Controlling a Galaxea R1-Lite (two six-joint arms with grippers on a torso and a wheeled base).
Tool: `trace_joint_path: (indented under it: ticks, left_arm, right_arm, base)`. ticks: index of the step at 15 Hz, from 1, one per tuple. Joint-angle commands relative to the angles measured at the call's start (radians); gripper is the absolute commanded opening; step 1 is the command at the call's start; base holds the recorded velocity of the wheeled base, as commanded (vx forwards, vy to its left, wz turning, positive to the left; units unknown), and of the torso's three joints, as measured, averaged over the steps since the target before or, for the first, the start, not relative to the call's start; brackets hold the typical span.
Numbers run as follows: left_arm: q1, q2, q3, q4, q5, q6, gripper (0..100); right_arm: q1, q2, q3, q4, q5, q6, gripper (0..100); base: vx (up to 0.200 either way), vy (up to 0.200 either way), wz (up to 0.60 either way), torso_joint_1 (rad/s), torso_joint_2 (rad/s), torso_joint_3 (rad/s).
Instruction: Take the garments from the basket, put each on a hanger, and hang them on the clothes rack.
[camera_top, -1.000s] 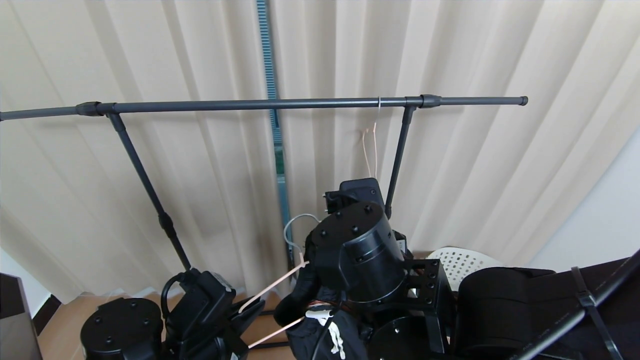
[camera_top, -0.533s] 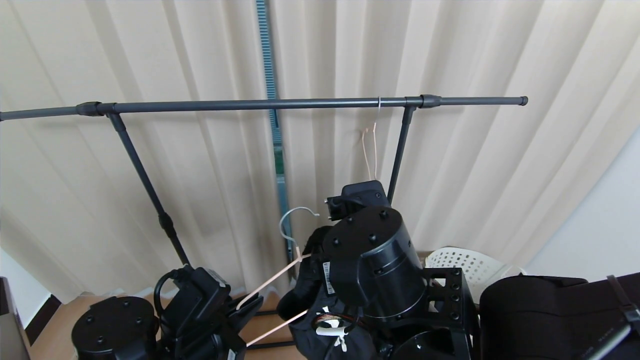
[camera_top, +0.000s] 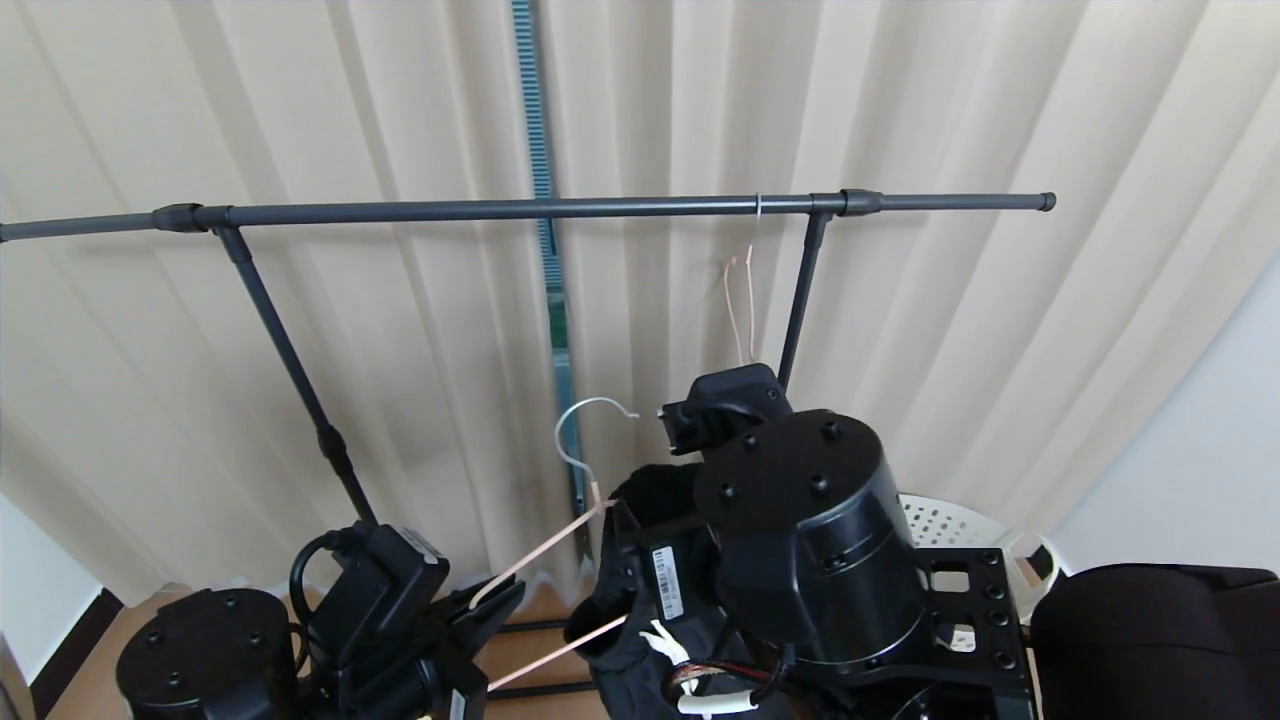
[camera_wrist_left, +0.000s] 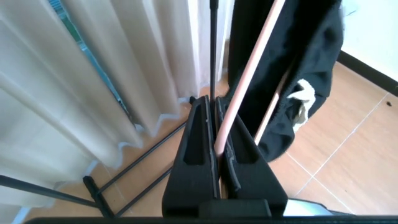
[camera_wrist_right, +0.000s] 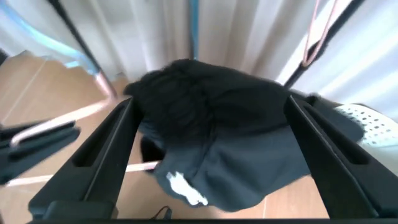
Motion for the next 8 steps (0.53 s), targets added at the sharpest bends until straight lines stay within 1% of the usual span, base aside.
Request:
trace_joint_path:
  ticks: [1,2,3,4,5,6,7,8]
  left_arm:
    - [0.0,-0.017,0.001,-0.001,-0.001,-0.006,0]
    - [-0.002,-0.021,0.001,-0.001,-0.002,-0.012,0]
    - [-0.003,-0.035,0.003,-0.001,-0.002,-0.024,0]
    - [-0.003,-0.037,0.003,-0.001,-0.004,-0.025,0]
    - [-0.003,-0.037,0.007,-0.001,-0.006,-0.025,0]
    - [-0.005,-0.037,0.007,-0.001,-0.012,-0.025,0]
    - [-0.005,-0.037,0.007,-0.001,-0.018,-0.025,0]
    - [-0.006,-0.038,0.007,-0.001,-0.024,-0.025,0]
  right_arm:
    - [0.001,-0.051,0.023,0.0,0.041,-0.011,100]
    - [0.001,-0.063,0.03,0.0,0.057,-0.018,100]
    - [-0.001,-0.097,0.058,0.0,0.107,-0.037,100]
    - [-0.001,-0.114,0.073,-0.001,0.129,-0.053,100]
    - [-0.019,-0.168,0.102,0.003,0.189,-0.117,100]
    - [-0.064,-0.217,0.135,0.002,0.252,-0.188,100]
    - [-0.119,-0.267,0.17,0.003,0.347,-0.269,100]
    - [-0.203,-0.319,0.21,0.005,0.489,-0.4,100]
  base:
    - [0.0,0.0,0.0,0.0,0.0,0.0]
    - [0.0,0.0,0.0,0.0,0.0,0.0]
    - [0.0,0.0,0.0,0.0,0.0,0.0]
    - [0.0,0.0,0.0,0.0,0.0,0.0]
    - [0.0,0.0,0.0,0.0,0.0,0.0]
    - [0.0,0.0,0.0,0.0,0.0,0.0]
    - [0.0,0.0,0.0,0.0,0.0,0.0]
    - [0.0,0.0,0.0,0.0,0.0,0.0]
